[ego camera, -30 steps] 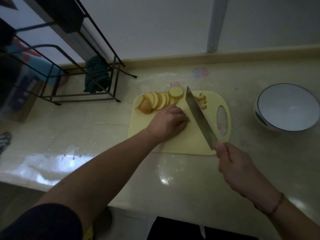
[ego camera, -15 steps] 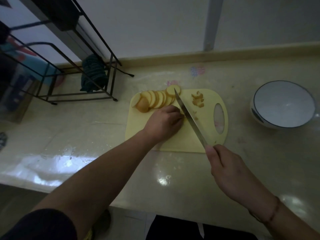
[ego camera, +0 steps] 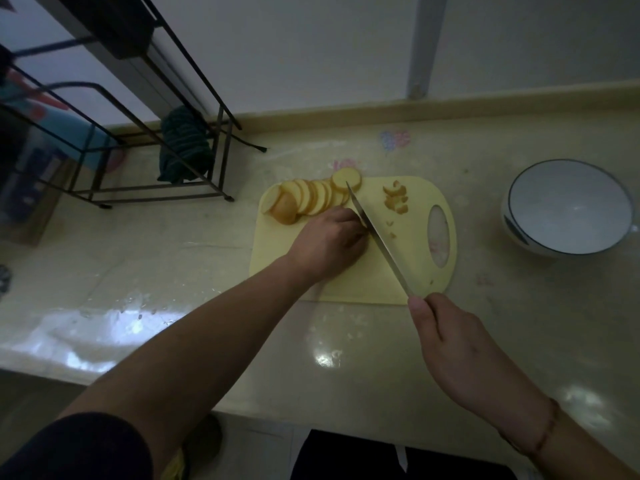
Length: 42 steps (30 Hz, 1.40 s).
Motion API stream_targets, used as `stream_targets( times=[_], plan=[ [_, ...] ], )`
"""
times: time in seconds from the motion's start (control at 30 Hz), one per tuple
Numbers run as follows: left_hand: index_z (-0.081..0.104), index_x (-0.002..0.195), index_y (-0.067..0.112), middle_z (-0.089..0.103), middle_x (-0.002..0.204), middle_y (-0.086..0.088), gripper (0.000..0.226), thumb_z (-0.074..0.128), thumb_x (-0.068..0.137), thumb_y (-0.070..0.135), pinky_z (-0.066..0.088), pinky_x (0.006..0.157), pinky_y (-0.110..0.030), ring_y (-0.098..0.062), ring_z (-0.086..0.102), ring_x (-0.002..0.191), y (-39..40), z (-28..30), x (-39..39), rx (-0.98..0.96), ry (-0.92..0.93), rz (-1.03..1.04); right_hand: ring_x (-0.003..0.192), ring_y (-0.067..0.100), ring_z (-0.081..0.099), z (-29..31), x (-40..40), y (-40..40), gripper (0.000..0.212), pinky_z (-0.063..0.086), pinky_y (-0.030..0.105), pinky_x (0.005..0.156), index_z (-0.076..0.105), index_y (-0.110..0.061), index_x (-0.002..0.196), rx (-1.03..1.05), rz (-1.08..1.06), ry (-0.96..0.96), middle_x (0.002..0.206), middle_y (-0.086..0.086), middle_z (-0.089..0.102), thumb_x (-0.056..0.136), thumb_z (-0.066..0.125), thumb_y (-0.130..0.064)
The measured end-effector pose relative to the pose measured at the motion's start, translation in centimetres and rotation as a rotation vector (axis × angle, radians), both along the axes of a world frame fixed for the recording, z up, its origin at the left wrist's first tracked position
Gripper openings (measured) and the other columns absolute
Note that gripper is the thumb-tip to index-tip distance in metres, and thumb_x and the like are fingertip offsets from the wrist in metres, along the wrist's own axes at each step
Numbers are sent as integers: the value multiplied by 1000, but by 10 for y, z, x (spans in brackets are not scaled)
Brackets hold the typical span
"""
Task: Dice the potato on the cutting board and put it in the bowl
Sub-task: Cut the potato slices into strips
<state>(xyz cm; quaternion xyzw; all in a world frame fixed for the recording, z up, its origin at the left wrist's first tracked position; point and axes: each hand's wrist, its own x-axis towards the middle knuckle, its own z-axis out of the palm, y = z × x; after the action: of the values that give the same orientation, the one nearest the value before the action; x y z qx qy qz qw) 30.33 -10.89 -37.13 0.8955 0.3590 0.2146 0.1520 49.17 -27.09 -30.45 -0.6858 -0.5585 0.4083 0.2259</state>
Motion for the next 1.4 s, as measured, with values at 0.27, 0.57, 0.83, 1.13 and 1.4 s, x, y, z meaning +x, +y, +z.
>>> stream_targets(
  times=[0.27, 0.57, 0.83, 1.13, 1.4],
  plan=[
    [77, 86, 1, 72, 89, -14, 24, 61, 85, 19, 55, 64, -38, -31, 67, 79, 3, -1, -1, -33, -6, -12, 59, 10, 51, -6, -7, 14, 41, 34, 19, 51, 44, -17, 75, -52, 32, -10, 65, 0, 54, 99, 27, -45],
    [75, 86, 1, 67, 83, -13, 17, 65, 86, 15, 52, 64, -34, -31, 63, 74, 1, -2, -2, 1, -27, -19, 58, 14, 51, 0, 9, 21, 51, 41, 33, 58, 52, -12, 76, -78, -7, 56, 64, 2, 54, 94, 25, -52],
    [76, 87, 1, 68, 93, -14, 11, 71, 85, 11, 55, 67, -35, -30, 65, 79, -2, -6, -2, -2, -64, 26, 52, 9, 47, 5, 9, 22, 54, 37, 29, 54, 52, -13, 76, -76, -8, 82, 63, 2, 54, 88, 25, -58],
    [75, 88, 0, 70, 92, -13, 11, 75, 80, 7, 52, 71, -35, -29, 65, 80, -12, -10, -6, 18, -107, 124, 57, 10, 54, 8, 0, 9, 51, 42, 30, 58, 50, -15, 72, -21, 15, 70, 59, 4, 57, 88, 26, -58],
    [78, 95, 3, 71, 99, -15, 15, 73, 83, 11, 50, 73, -33, -33, 65, 84, -8, -12, -7, 32, -67, 80, 63, 6, 56, -1, -2, 4, 46, 39, 20, 56, 49, -18, 72, 33, 15, 29, 56, 0, 53, 90, 28, -55]
  ],
)
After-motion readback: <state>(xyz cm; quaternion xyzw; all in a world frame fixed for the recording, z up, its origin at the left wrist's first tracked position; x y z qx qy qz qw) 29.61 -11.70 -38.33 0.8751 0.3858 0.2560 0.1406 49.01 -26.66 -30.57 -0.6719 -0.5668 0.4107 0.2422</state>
